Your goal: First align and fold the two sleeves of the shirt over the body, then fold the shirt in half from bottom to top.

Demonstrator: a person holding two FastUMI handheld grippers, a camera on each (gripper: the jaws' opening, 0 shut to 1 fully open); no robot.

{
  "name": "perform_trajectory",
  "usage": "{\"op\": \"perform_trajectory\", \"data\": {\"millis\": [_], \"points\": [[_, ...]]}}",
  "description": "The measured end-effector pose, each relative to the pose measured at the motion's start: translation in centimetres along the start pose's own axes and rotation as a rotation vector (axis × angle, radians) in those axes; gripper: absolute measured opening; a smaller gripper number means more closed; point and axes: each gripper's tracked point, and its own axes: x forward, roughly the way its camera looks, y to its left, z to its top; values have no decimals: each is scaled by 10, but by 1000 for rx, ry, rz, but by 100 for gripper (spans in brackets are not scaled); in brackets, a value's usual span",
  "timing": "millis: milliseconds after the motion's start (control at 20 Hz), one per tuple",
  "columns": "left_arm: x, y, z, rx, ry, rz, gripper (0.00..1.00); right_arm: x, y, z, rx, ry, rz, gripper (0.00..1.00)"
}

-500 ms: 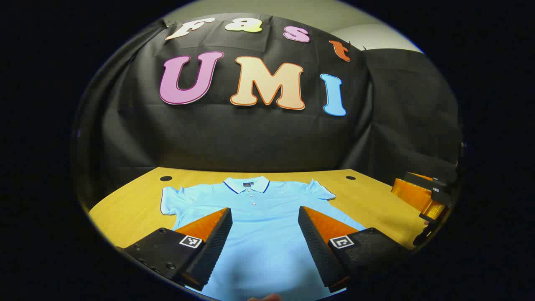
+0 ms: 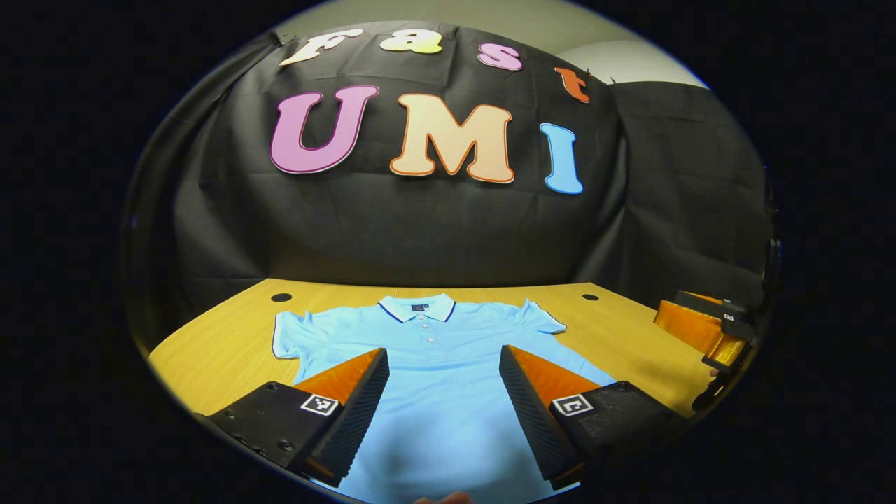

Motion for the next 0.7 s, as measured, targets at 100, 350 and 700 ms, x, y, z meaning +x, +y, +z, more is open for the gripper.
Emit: {"op": "perform_trajectory", "data": {"millis": [100, 350, 700], "points": [[0, 2, 0, -8, -1, 0, 94, 2, 2, -1, 7, 4, 3, 99], [-1, 14, -2, -22, 5, 15, 94, 14, 8, -12, 22, 68, 19, 100], [-9, 45, -6, -26, 8, 69, 94, 49, 13, -17, 30, 162, 47, 99]]}}
